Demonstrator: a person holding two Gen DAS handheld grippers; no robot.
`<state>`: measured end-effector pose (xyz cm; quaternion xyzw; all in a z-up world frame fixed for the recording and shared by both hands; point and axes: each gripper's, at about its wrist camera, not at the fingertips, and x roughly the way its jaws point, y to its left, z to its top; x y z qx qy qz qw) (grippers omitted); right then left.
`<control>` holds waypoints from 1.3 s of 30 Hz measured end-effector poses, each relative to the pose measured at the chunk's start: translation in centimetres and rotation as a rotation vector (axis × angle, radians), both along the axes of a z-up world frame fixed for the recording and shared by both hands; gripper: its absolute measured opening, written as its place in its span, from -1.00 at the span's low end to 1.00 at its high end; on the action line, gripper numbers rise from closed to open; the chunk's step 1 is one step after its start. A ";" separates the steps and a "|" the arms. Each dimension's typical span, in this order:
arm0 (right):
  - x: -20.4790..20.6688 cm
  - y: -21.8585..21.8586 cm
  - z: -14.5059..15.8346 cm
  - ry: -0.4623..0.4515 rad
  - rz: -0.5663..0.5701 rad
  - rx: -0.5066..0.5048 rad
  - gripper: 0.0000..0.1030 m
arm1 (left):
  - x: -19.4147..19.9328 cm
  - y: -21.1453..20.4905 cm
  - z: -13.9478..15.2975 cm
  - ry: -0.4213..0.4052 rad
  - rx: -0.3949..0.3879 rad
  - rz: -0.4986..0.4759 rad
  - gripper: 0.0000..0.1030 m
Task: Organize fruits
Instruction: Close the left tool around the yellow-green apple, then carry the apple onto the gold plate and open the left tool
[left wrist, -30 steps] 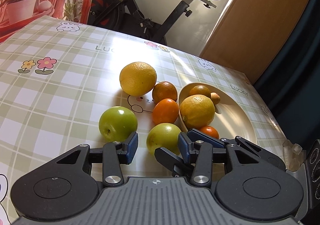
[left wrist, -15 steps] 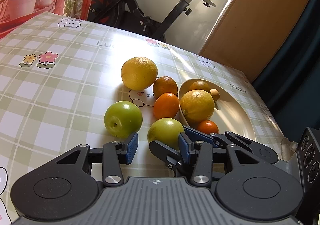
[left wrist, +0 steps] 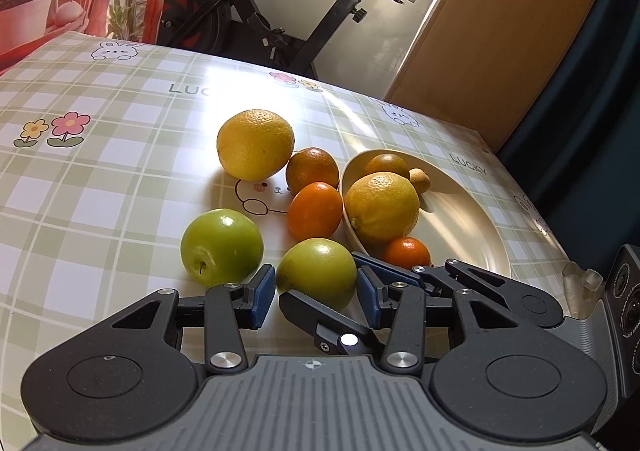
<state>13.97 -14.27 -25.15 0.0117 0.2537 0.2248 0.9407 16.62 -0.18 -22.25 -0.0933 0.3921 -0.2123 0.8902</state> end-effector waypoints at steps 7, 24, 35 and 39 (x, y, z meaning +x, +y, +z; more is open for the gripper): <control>0.2 0.3 0.0 0.015 0.011 -0.015 0.06 | -0.3 -0.1 -0.1 -0.019 0.007 -0.004 -0.08; -2.2 -0.9 0.7 -0.110 -0.050 0.035 -0.03 | -2.0 -1.6 2.1 -0.108 0.063 -0.033 -0.09; -2.4 -6.1 2.8 -0.161 -0.172 0.112 -0.03 | -1.3 -6.8 4.7 -0.192 0.107 -0.143 -0.08; -1.4 -8.1 2.8 -0.143 -0.217 0.124 -0.03 | 0.3 -9.1 4.4 -0.177 0.106 -0.177 -0.08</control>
